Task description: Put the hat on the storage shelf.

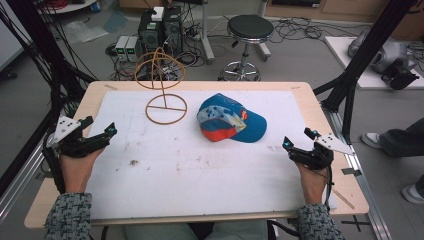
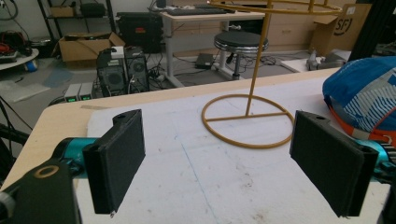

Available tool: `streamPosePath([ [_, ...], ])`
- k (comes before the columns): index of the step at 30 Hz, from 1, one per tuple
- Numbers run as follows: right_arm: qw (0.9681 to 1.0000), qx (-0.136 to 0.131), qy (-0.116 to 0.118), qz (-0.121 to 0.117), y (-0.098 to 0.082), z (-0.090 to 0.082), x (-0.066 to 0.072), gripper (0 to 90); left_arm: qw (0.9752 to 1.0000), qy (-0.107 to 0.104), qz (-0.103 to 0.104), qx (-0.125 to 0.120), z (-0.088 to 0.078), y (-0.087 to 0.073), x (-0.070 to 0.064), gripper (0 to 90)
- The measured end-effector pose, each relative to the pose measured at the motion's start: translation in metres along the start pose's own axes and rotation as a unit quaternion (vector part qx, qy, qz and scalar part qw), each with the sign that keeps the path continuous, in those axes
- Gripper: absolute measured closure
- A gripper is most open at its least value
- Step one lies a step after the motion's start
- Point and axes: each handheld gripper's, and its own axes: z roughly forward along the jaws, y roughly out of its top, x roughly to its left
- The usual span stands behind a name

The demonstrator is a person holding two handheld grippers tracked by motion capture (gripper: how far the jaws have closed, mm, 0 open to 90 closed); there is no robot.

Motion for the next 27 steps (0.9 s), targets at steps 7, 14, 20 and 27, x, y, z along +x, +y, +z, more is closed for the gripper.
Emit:
streamPosePath([
  [7,0.9999,-0.009,0.006,0.000,0.001,0.001,0.001,11.3,1.0000,0.003,0.002,0.001,-0.001,0.000,0.000,18.3],
  [14,0.9992,-0.037,-0.001,-0.016,0.009,0.002,0.008,11.2,1.0000,0.004,0.004,0.000,-0.003,0.000,-0.001,18.3],
  [20,0.9982,-0.039,0.028,-0.036,0.034,0.021,0.017,11.2,1.0000,0.000,0.007,0.003,-0.001,0.001,-0.001,18.3],
  [27,0.9949,-0.042,0.084,-0.037,0.063,0.052,0.030,11.3,1.0000,-0.002,0.005,0.004,0.001,0.001,-0.001,18.7],
])
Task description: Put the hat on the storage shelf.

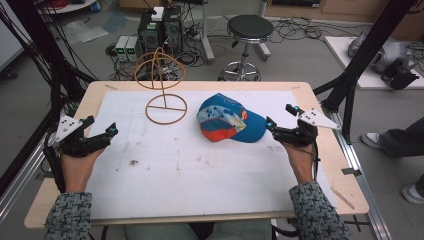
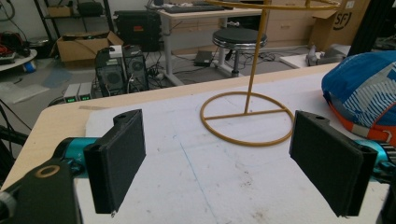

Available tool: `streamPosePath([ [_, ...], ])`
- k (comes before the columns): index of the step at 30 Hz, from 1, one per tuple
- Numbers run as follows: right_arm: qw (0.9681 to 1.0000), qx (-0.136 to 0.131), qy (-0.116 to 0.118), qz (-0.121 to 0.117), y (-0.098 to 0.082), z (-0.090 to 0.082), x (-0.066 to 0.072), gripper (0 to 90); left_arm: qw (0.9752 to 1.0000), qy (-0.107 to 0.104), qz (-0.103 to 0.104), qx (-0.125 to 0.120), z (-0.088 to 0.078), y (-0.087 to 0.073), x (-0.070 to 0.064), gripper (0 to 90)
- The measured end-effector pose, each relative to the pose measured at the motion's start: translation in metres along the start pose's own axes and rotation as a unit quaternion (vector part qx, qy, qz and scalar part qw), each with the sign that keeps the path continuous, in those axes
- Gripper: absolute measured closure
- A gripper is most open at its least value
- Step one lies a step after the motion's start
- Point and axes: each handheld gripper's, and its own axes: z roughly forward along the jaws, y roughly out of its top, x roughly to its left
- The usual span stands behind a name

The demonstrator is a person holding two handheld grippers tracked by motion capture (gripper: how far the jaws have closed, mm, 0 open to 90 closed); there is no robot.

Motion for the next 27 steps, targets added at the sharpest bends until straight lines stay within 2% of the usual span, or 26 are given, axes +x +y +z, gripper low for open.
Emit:
streamPosePath([
  [1,1.0000,0.000,0.000,0.000,0.000,0.000,0.000,11.3,1.0000,-0.001,0.000,-0.001,0.000,0.000,0.000,18.7],
  [2,0.9999,0.000,0.011,0.001,0.005,0.010,0.002,11.3,1.0000,-0.003,0.001,-0.001,0.000,0.000,0.000,18.9],
  [3,0.9999,0.000,0.011,0.001,0.005,0.010,0.002,11.3,1.0000,-0.004,0.001,-0.001,0.000,0.000,0.000,18.9],
  [4,0.9998,0.000,0.021,0.002,0.009,0.019,0.003,11.3,1.0000,-0.004,0.001,-0.001,0.000,0.001,0.000,18.9],
  [7,0.9993,0.000,0.037,0.005,0.013,0.032,0.005,11.3,1.0000,-0.004,-0.001,-0.002,0.000,0.001,0.000,19.0],
  [16,0.9982,-0.012,0.058,0.002,0.023,0.058,0.009,11.3,1.0000,-0.003,0.000,-0.002,0.000,0.001,0.000,19.0],
  [19,0.9977,-0.016,0.065,0.008,0.028,0.068,0.011,11.3,1.0000,-0.003,0.001,-0.002,0.000,0.001,0.000,19.0],
  [22,0.9971,-0.016,0.075,0.000,0.036,0.084,0.019,11.4,1.0000,-0.003,0.004,0.000,0.000,0.001,0.001,19.1],
  [24,0.9969,-0.014,0.077,-0.001,0.037,0.087,0.020,11.4,1.0000,-0.003,0.004,0.001,0.000,0.001,0.000,19.1],
  [25,0.9966,-0.006,0.083,-0.003,0.040,0.099,0.025,11.4,1.0000,-0.003,0.004,0.000,0.001,0.000,0.000,19.1],
  [27,0.9961,-0.004,0.088,-0.006,0.039,0.106,0.028,13.3,1.0000,-0.004,0.004,-0.001,0.001,0.001,0.000,19.0],
])
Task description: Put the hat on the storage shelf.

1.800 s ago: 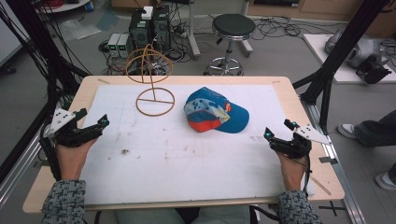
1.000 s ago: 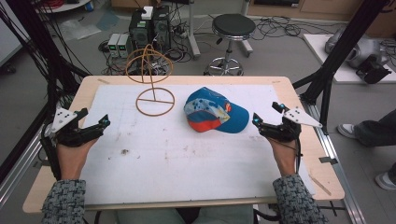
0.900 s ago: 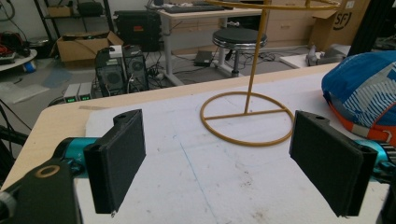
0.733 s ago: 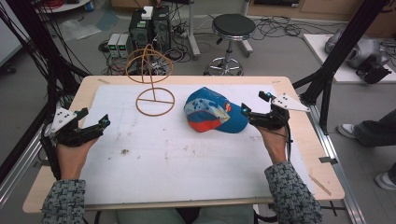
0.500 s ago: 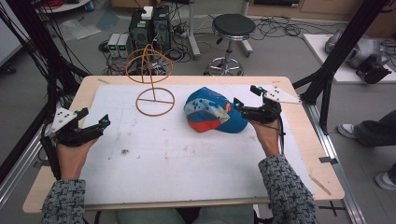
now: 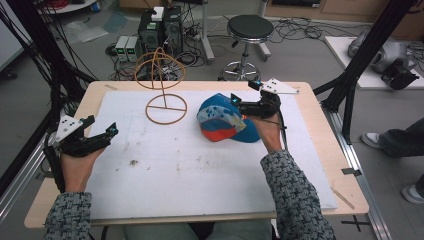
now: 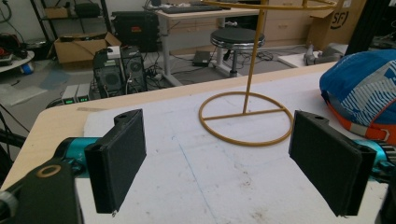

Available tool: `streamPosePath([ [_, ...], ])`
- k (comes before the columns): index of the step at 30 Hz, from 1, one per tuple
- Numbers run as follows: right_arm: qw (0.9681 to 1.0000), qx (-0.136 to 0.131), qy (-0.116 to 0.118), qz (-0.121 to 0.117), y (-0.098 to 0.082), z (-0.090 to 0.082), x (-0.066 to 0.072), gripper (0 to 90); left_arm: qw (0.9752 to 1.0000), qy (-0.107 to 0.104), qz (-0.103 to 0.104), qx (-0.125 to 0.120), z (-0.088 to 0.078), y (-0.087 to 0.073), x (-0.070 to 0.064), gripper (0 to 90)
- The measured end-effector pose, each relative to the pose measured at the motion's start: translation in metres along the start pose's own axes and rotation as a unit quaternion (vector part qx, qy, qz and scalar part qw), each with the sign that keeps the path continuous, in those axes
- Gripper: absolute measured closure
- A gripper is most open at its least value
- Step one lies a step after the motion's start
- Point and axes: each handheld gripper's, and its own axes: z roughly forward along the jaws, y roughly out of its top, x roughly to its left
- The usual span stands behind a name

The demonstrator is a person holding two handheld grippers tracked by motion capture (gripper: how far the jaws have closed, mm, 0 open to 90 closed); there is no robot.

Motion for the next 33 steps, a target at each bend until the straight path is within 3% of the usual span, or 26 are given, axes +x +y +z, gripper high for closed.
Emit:
streamPosePath([
  [9,0.9987,0.047,0.020,-0.007,-0.016,0.035,0.005,19.7,1.0000,-0.005,0.001,0.002,0.001,0.000,-0.001,19.1],
  [13,0.9976,0.063,0.026,-0.013,-0.021,0.041,0.005,22.8,1.0000,-0.005,0.002,0.002,0.001,0.000,0.000,19.1],
  [18,0.9957,0.083,0.040,0.000,-0.030,0.048,0.003,27.1,1.0000,-0.005,0.002,0.003,0.002,-0.001,-0.001,19.1],
  [25,0.9938,0.106,0.033,-0.011,-0.041,0.057,0.001,36.7,1.0000,-0.006,0.002,0.005,0.002,-0.001,-0.001,19.1],
  [33,0.9929,0.108,0.050,-0.001,-0.045,0.060,-0.001,43.8,0.9999,-0.007,0.003,0.006,0.003,-0.001,-0.002,19.1],
])
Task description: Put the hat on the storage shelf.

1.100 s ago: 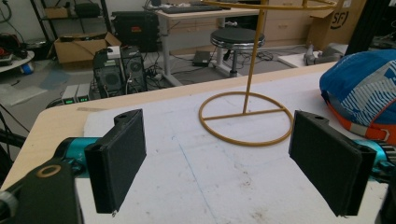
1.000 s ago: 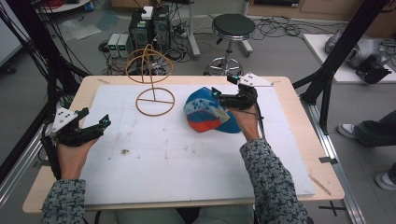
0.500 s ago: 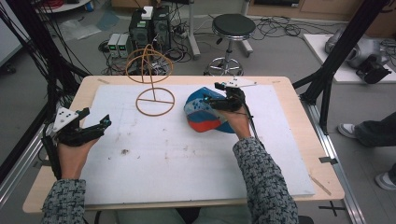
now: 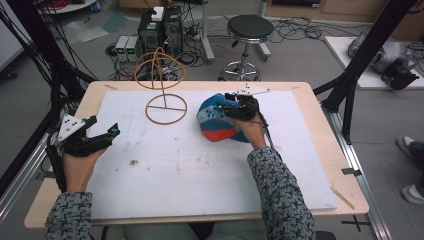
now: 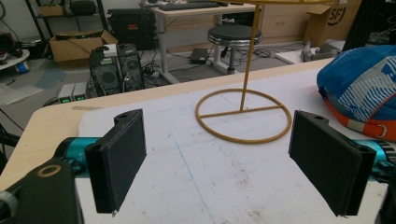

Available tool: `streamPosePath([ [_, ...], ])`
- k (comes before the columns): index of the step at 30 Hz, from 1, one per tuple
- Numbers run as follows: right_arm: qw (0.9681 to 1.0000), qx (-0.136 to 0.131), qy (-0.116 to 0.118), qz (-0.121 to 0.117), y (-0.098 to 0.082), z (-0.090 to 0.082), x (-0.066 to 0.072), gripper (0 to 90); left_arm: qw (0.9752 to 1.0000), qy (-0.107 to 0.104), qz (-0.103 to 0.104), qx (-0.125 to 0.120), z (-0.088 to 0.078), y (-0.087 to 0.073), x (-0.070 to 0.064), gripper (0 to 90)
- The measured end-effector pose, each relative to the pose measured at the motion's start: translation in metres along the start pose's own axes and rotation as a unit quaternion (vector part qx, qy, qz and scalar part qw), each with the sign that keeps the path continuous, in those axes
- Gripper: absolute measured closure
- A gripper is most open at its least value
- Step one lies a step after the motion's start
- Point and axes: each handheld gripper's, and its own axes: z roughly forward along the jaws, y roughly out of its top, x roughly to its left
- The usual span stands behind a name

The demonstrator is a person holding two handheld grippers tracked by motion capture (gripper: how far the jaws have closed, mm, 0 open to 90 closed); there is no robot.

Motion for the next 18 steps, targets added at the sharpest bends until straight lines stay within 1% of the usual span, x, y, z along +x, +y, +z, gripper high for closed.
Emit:
streamPosePath([
  [2,1.0000,0.003,0.006,0.007,-0.0015,0.0020,-0.0014,44.0,1.0000,0.000,0.000,0.000,0.0000,0.0000,0.0000,19.2],
  [5,0.9998,0.010,0.013,0.008,-0.0033,0.0041,-0.0026,48.3,1.0000,0.000,-0.001,0.000,0.0004,-0.0002,-0.0001,19.2],
  [6,0.9998,0.013,0.015,0.007,-0.0041,0.0058,-0.0027,53.0,1.0000,0.000,0.000,0.001,0.0003,-0.0002,0.0001,19.2],
  [7,0.9998,0.013,0.015,0.007,-0.0041,0.0058,-0.0027,53.0,1.0000,0.000,0.000,0.001,0.0003,-0.0002,0.0001,19.2],
  [8,0.9998,0.017,0.012,0.001,-0.0041,0.0071,-0.0018,57.8,1.0000,0.000,-0.001,0.000,0.0004,-0.0002,-0.0001,19.2],
  [9,0.9998,0.017,0.012,0.001,-0.0041,0.0071,-0.0018,57.8,1.0000,0.000,0.001,0.002,0.0003,-0.0002,0.0001,19.2],
  [12,0.9996,0.027,0.010,-0.005,-0.0043,0.0089,0.0000,66.3,1.0000,0.000,0.001,0.002,0.0004,-0.0003,0.0000,19.2],
  [14,0.9995,0.030,0.009,-0.011,-0.0044,0.0099,0.0002,71.8,1.0000,-0.001,0.001,0.002,0.0005,-0.0004,-0.0001,19.2],
  [15,0.9995,0.028,0.007,-0.014,-0.0041,0.0097,0.0002,74.8,1.0000,-0.001,0.001,0.002,0.0006,-0.0004,-0.0001,19.2],
  [16,0.9996,0.026,0.005,-0.012,-0.0031,0.0086,0.0007,81.1,1.0000,-0.001,0.001,0.002,0.0007,-0.0005,-0.0001,19.2],
  [17,0.9996,0.024,0.002,-0.014,-0.0025,0.0081,0.0008,83.6,1.0000,-0.001,0.001,0.002,0.0007,-0.0005,-0.0001,19.2],
  [18,0.9996,0.024,0.002,-0.014,-0.0025,0.0081,0.0008,83.6,1.0000,-0.001,0.001,0.002,0.0009,-0.0006,-0.0002,19.2],
])
